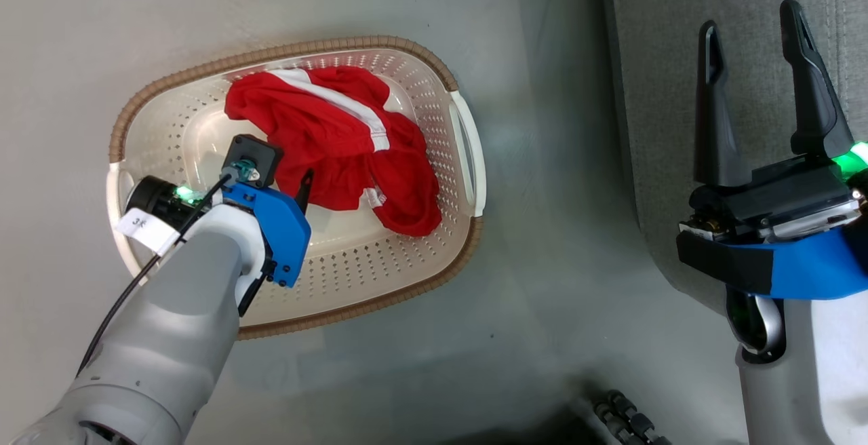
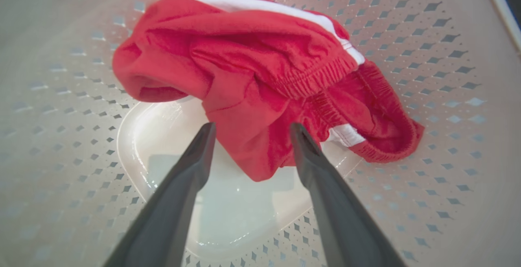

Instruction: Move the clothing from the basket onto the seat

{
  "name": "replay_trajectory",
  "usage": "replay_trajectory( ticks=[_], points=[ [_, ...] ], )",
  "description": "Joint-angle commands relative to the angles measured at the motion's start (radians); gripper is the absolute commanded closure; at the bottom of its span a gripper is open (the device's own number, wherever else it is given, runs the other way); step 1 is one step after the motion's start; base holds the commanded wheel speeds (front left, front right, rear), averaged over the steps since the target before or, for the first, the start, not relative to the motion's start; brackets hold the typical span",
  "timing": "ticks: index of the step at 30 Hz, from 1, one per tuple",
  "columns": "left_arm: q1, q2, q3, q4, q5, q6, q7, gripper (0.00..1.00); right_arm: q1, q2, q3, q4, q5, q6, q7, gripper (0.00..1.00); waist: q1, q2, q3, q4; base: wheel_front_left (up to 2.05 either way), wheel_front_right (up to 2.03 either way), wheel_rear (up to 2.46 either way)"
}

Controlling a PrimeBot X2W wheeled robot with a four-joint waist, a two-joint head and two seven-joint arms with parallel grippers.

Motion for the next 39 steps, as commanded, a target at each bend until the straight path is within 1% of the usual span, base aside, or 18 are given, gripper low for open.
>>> replay_trajectory(
  ticks=[1, 17, 19, 21, 33, 36, 37, 39],
  points=[
    [-0.019, 0.004, -0.006, 0.009, -0.005, -0.001, 0.006, 0.0, -0.012, 0.001, 0.002, -0.01, -0.001, 0.0, -0.003, 0.0, -0.0001, 0.0, 0.014, -0.004, 0.0, 0.0, 0.0],
    [-0.104, 0.019, -0.039, 0.049, -0.007, -0.001, 0.056, 0.0, -0.004, 0.001, 0.011, -0.069, 0.008, 0.0, -0.003, 0.0, -0.0001, 0.0, 0.112, -0.026, 0.0, 0.0, 0.0],
    [-0.116, 0.022, -0.04, 0.05, -0.006, 0.006, 0.058, 0.0, -0.001, 0.001, 0.014, -0.074, 0.008, 0.0, -0.003, 0.0, -0.0001, 0.0, 0.123, -0.03, 0.0, 0.0, 0.0],
    [-0.129, 0.027, -0.046, 0.051, 0.003, 0.025, 0.064, 0.0, 0.002, 0.001, 0.016, -0.081, 0.01, 0.0, -0.003, 0.0, -0.0001, 0.0, 0.134, -0.035, 0.0, 0.0, 0.0],
    [-0.16, -0.007, -0.07, 0.054, 0.006, 0.034, 0.087, 0.0, 0.053, 0.001, 0.017, -0.117, 0.0, 0.0, -0.003, 0.0, -0.0001, 0.0, 0.15, -0.033, 0.0, 0.0, 0.0],
    [-0.164, -0.009, -0.083, 0.054, 0.015, 0.03, 0.1, 0.0, 0.059, 0.001, 0.019, -0.12, -0.001, 0.0, -0.003, 0.0, -0.0001, 0.0, 0.151, -0.033, 0.0, 0.0, 0.0],
    [-0.166, -0.009, -0.088, 0.055, 0.021, 0.03, 0.102, 0.44, 0.06, 0.001, 0.018, -0.121, -0.001, 0.0, -0.003, 0.0, -0.0001, 0.0, 0.151, -0.032, 0.0, 0.0, 0.0],
    [-0.171, -0.011, -0.089, 0.054, 0.017, 0.033, 0.091, 1.0, 0.062, 0.001, 0.018, -0.122, -0.002, 0.0, -0.003, 0.0, -0.0001, 0.0, 0.151, -0.032, 0.0, 0.0, 0.0]
  ],
)
